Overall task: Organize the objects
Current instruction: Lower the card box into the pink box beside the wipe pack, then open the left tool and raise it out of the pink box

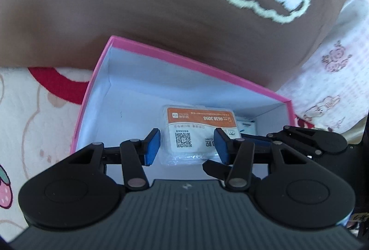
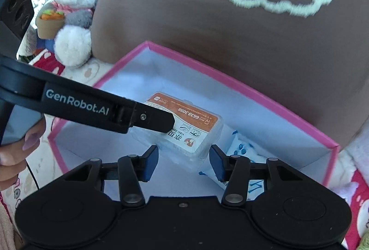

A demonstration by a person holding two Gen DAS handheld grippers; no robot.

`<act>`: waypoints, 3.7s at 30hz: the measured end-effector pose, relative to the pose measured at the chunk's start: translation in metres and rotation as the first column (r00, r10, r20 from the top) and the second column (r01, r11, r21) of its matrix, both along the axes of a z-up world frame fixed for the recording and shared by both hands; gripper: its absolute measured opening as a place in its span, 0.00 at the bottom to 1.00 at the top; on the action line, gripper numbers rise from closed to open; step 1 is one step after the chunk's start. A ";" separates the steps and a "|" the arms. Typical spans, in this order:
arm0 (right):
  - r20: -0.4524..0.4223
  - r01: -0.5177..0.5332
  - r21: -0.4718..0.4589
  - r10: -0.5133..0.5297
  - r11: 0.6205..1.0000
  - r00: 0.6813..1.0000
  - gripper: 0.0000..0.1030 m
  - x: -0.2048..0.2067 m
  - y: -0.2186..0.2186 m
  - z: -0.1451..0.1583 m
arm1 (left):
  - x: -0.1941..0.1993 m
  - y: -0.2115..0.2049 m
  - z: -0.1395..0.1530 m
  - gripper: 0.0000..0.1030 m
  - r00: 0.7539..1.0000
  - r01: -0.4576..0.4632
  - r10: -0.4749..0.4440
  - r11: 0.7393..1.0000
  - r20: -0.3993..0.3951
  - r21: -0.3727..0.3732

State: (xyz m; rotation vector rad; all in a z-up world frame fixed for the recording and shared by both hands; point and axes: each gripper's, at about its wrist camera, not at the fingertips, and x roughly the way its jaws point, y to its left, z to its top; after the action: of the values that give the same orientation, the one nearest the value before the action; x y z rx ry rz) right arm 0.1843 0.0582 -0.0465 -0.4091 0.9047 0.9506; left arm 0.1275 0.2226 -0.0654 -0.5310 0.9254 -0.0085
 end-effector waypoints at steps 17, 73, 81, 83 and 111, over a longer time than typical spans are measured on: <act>-0.127 0.078 -0.074 -0.087 0.994 0.988 0.43 0.021 0.018 -0.046 | 0.020 -0.003 -0.040 0.39 0.999 -0.012 0.016 0.996 -0.043 0.083; -0.036 0.101 0.033 -0.100 0.994 0.994 0.43 -0.003 -0.021 -0.004 | 0.019 -0.055 0.001 0.27 0.991 -0.090 0.112 0.965 -0.078 0.246; -0.014 0.064 0.045 -0.063 0.997 0.998 0.43 -0.018 -0.038 0.030 | -0.010 -0.080 0.042 0.27 0.998 0.016 -0.001 0.964 -0.058 0.267; -0.008 0.054 0.053 -0.054 0.997 0.999 0.43 -0.023 -0.042 0.040 | -0.019 -0.085 0.056 0.27 0.999 0.025 -0.014 0.962 -0.044 0.272; 0.054 -0.062 0.121 0.055 0.991 0.997 0.51 -0.116 -0.107 0.129 | -0.139 -0.128 0.148 0.62 0.990 0.127 -0.139 0.938 0.015 0.324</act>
State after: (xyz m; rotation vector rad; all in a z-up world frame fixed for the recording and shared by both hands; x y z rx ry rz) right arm 0.0681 -0.0490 0.0829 -0.3548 0.7871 1.0396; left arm -0.0113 0.0948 0.0823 -0.1631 0.9023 0.0102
